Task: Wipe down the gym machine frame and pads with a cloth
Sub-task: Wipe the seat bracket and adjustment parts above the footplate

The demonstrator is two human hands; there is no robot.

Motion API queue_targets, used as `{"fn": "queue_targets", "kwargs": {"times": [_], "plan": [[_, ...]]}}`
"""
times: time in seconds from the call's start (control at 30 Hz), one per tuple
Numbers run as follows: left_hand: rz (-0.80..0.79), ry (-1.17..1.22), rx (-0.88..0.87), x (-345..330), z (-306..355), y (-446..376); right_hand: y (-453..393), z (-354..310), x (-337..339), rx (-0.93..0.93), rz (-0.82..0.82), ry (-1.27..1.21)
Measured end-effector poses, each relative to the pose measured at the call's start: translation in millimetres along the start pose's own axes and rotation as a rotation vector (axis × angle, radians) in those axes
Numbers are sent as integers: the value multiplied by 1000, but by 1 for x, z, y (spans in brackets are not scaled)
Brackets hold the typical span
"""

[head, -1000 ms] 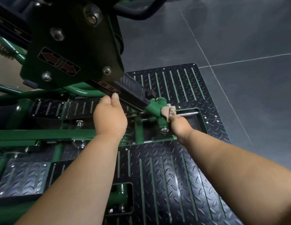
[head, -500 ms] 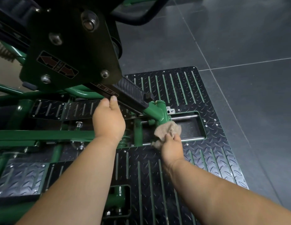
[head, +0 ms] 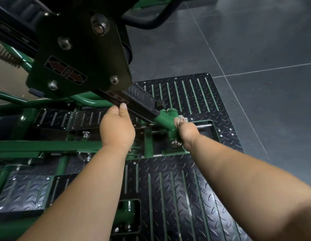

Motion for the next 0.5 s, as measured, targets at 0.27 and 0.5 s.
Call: {"fn": "queue_targets", "kwargs": {"times": [0.27, 0.5], "plan": [[-18, 6, -3, 1, -1, -2, -46, -24, -30, 315, -55, 416], [-13, -14, 0, 1, 1, 1, -27, -31, -39, 757, -132, 625]]}}
Point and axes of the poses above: each hand's wrist, its own y-axis away from the middle knuckle, its own x-axis out of the back of the hand, z = x × y, the point moved 4 cm from there along -y, towards the middle knuckle, and after that the axes turned 12 degrees about z, right-handed, at the moved point
